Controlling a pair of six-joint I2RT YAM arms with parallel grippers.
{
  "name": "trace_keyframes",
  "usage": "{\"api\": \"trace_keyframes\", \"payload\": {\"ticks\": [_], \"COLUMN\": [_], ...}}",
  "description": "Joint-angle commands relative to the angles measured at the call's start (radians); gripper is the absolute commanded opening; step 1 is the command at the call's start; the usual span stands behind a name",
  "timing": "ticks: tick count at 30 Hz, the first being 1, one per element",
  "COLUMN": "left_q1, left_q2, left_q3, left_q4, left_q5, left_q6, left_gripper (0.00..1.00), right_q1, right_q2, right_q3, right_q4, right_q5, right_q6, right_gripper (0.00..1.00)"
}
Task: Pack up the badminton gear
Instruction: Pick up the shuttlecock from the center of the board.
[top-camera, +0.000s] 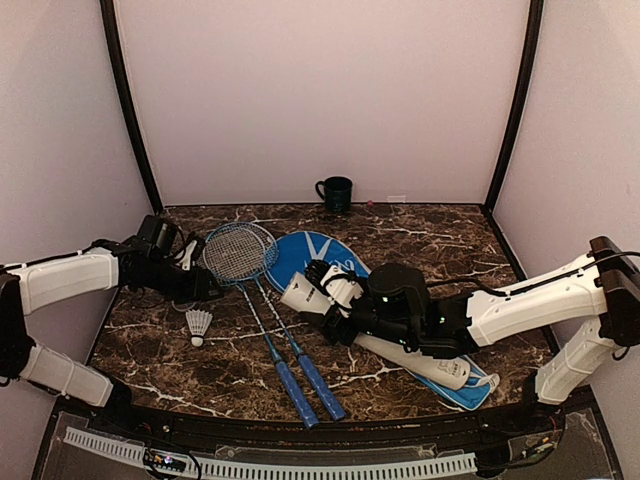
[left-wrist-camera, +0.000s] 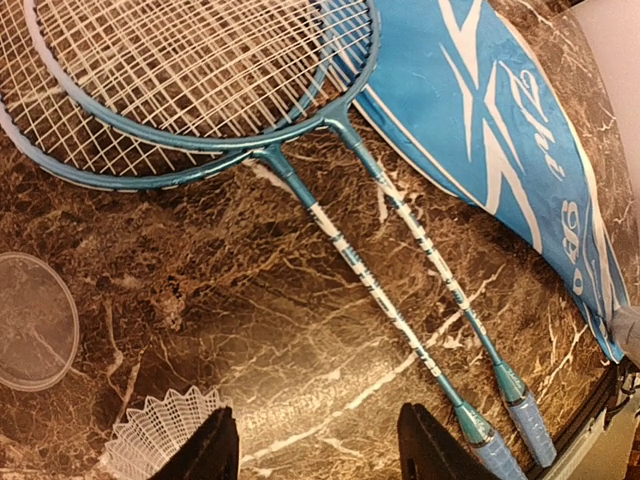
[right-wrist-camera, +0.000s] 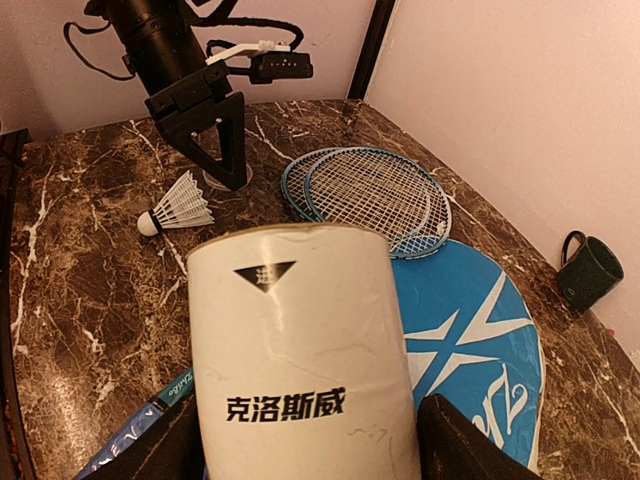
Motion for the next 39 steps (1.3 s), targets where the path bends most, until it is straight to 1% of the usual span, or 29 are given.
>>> {"api": "trace_keyframes", "payload": {"ticks": [1, 6, 17, 25, 28, 30, 32, 39], "left_q1": [0.002, 0.002, 0.001, 0.002, 0.002, 0.003, 0.002, 0.002], "left_q2": [0.046, 0.069, 0.061, 0.069, 0.073, 0.077, 0.081, 0.128], "left_q3": [0.013, 0.021, 0.000, 0.024, 0.025, 0.030, 0.034, 0.055], "left_q4": [-0.011, -0.039, -0.089, -0.181, -0.201, -0.210, -0.222, -0.270], "left_q5": [-0.037, -0.062, -0.085, -0.063, -0.051, -0.039, -0.046, -0.041], "left_q6": [0.020, 0.025, 0.037, 0.037, 0.021, 0.017, 0.009, -0.008], "left_gripper": [0.57, 0.59, 0.62, 0.56, 0.47, 0.44, 0.37, 0.35], "right_q1": [-0.006, -0.006, -0.007, -0.006, -0.007, -0.006, -0.006, -0.007], "right_q2": [-0.004, -0.007, 0.002, 0.002, 0.009, 0.014, 0.017, 0.016], "right_q3": [-0.001, -0.005, 0.000, -0.002, 0.001, 0.006, 0.010, 0.008], "right_q4": [0.043, 0.040, 0.046, 0.046, 0.048, 0.049, 0.049, 0.048], "right_q5": [-0.003, 0.000, -0.008, -0.004, -0.007, -0.009, -0.010, -0.008], "right_q6": [0.039, 0.045, 0.043, 0.048, 0.050, 0.048, 0.046, 0.044], "right_gripper": [0.72, 0.72, 0.72, 0.72, 0.72, 0.72, 0.72, 0.72]}}
